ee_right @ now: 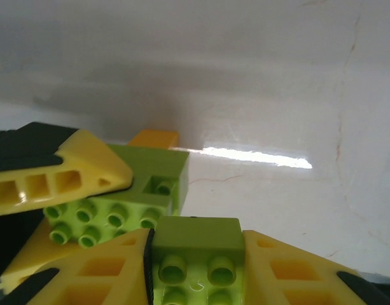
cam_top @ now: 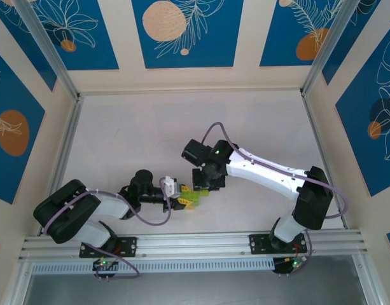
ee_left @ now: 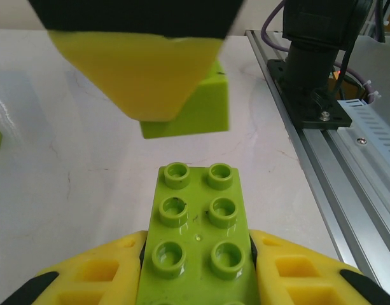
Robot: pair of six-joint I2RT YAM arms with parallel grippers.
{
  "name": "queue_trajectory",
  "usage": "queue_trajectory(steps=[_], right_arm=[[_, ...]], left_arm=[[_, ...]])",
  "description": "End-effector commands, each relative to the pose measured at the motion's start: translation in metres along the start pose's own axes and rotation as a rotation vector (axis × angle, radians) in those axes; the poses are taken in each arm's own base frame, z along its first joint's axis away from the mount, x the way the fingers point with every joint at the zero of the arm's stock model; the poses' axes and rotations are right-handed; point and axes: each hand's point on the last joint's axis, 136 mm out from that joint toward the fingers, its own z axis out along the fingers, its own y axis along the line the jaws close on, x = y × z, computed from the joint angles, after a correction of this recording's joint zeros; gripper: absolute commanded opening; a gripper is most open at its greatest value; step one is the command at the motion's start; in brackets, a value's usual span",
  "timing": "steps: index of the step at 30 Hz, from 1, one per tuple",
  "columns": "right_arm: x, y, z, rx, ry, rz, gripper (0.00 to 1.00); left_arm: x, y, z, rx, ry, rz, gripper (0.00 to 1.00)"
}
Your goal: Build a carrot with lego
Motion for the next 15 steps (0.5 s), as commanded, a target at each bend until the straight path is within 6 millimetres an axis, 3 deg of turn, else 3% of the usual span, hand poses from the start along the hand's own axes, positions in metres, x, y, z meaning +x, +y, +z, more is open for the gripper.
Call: queue_trajectory(steps=[1,15], right_arm=[[0.004,0.004,-0.010,0.004,0.011,0.060,0.35],[0.002,0.012,0.002,0.020,-0.015,0.054,0.34]], left_arm=[[0.006,0.003,0.002,-0.003,0.024,0.012,0.24],[0.006,0.003,0.002,-0.006,0.023,0.014,0.23]])
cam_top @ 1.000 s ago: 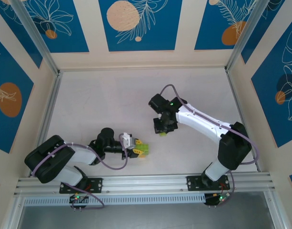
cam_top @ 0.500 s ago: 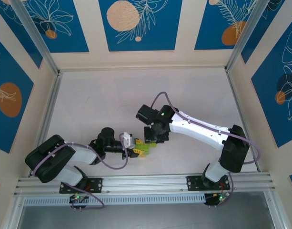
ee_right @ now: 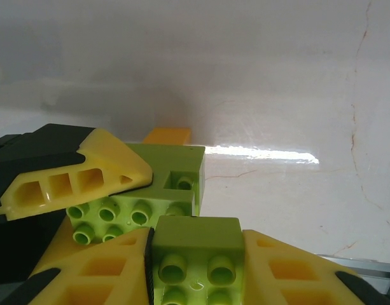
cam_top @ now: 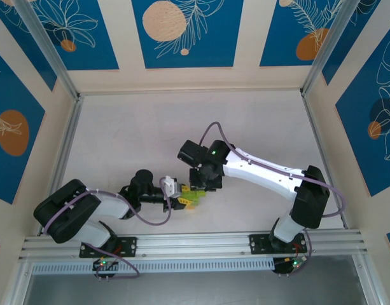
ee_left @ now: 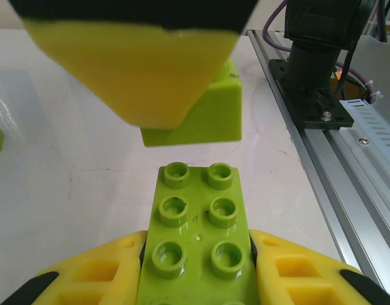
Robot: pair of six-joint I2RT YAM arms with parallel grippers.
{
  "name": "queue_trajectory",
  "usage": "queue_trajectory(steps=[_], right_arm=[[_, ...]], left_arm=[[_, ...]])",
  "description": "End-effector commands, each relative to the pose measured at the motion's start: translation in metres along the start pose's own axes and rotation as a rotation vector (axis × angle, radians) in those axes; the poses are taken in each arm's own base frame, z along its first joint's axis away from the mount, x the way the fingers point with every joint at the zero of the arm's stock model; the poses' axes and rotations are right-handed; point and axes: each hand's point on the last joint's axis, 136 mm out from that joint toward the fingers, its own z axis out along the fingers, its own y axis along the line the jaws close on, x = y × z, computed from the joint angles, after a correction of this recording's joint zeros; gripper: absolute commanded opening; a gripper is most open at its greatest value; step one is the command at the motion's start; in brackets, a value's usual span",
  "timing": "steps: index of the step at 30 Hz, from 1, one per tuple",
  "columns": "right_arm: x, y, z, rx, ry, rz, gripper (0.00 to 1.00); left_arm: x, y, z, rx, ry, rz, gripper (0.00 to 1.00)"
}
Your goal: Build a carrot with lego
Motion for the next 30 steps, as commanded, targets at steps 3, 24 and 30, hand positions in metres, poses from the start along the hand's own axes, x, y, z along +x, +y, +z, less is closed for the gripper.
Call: queue_trajectory(steps=[3,24,30], right_arm=[[-0.002,0.003,0.000,0.005,-0.022,0.011,0.33],[0.008,-0.003,0.016,0.061,0.013,-0.010,0.33],[0.012,-0.011,0.014,0.075,0.009,0.000,0.33]], left_arm=[[0.006,0.002,0.002,-0.002,0.023,0.013,0.23],[0.008,0.004,0.003,-0.007,0.031,0.011,0.22],[0.008,0.004,0.003,-0.009,0.033,0.011,0.22]])
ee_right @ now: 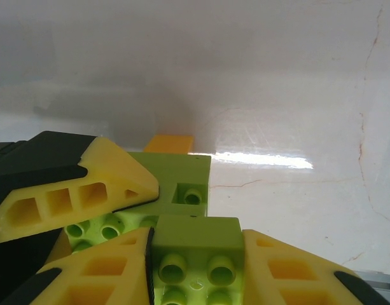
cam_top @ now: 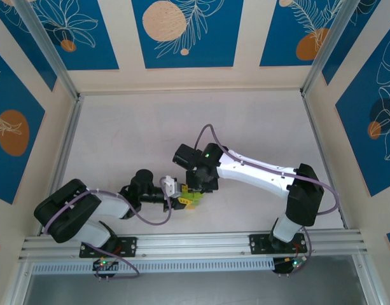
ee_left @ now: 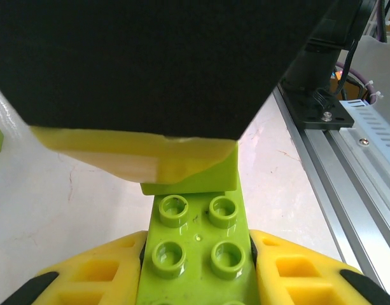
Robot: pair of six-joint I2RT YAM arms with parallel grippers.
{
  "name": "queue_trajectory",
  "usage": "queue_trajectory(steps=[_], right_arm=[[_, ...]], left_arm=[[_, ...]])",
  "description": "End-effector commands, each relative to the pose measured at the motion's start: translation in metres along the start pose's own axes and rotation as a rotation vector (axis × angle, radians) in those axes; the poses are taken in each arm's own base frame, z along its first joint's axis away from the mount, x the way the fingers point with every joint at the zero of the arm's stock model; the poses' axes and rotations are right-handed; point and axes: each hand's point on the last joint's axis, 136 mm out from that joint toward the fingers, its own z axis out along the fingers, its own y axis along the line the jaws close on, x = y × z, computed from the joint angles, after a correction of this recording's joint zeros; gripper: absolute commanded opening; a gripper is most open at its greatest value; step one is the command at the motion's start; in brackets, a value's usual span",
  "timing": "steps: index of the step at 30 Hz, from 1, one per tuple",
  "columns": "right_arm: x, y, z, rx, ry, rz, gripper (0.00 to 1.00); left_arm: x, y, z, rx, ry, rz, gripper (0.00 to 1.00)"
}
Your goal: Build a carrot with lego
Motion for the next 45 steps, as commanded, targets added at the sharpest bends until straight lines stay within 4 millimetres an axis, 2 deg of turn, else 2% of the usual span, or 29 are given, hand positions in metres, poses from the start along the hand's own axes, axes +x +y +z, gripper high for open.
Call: queue_trajectory(steps=[1,45], right_arm=[[0.013,-0.015,0.004,0.055,0.025,0.012,0.33],[0.034,-0.013,0.042,0.184,0.094,-0.049,0.32]], left_arm=[[0.008,0.004,0.002,-0.011,0.033,0.010,0.22],[0.011,0.005,0.004,-0.010,0.047,0.006,0.22]])
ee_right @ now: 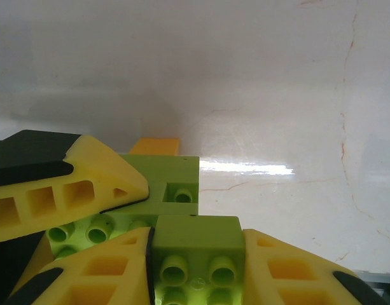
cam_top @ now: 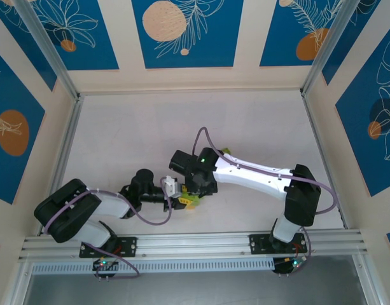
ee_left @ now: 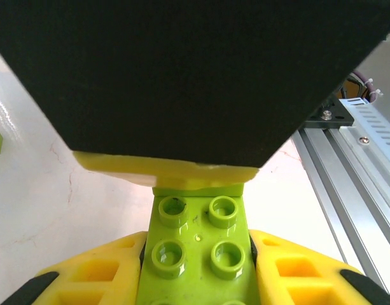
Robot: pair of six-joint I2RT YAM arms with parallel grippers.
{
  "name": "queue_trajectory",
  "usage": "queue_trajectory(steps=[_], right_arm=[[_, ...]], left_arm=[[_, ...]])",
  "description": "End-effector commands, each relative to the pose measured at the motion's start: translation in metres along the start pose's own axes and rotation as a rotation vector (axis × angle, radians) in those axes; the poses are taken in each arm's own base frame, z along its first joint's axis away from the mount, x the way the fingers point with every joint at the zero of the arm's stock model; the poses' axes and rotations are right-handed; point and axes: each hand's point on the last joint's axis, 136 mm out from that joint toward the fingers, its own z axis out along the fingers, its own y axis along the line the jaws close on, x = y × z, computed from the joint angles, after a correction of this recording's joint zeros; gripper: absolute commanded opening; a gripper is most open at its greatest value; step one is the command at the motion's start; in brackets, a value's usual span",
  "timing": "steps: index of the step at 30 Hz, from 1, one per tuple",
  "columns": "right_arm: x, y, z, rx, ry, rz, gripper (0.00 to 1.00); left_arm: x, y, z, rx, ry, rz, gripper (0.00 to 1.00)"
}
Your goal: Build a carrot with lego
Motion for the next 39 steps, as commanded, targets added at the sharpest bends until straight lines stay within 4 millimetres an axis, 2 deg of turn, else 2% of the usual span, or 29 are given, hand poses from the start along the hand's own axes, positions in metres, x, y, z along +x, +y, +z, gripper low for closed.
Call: queue_trajectory(steps=[1,6,13,20,24,31,34,36,39], right_arm=[[0.032,-0.008,0.038,0.111,0.139,-0.039,0.32],[0.032,-0.006,0.039,0.113,0.143,-0.047,0.32],[0.022,-0.002,0.025,0.085,0.105,-0.064,0.35],[0.007,0.006,0.004,0.035,0.021,-0.102,0.66],[0.000,0.006,-0.010,0.003,-0.028,-0.110,0.75],[-0.015,-0.010,-0.046,-0.058,-0.117,-0.091,0.79],[-0.020,-0.021,-0.060,-0.080,-0.150,-0.073,0.79],[-0.020,-0.034,-0.064,-0.066,-0.160,-0.058,0.78],[-0.021,-0.048,-0.068,-0.049,-0.167,-0.040,0.78]], left_arm=[[0.011,0.005,0.003,-0.014,0.045,-0.007,0.21],[0.011,0.005,0.003,-0.014,0.045,-0.007,0.21],[0.011,0.005,0.004,-0.015,0.047,-0.006,0.21],[0.011,0.005,0.003,-0.016,0.048,-0.006,0.21],[0.012,0.005,0.004,-0.015,0.049,-0.006,0.22],[0.012,0.004,0.004,-0.008,0.051,-0.009,0.26],[0.012,0.004,0.004,-0.010,0.050,-0.006,0.33],[0.013,0.005,0.004,-0.015,0.053,-0.007,0.40],[0.013,0.004,0.004,-0.008,0.055,-0.008,0.44]])
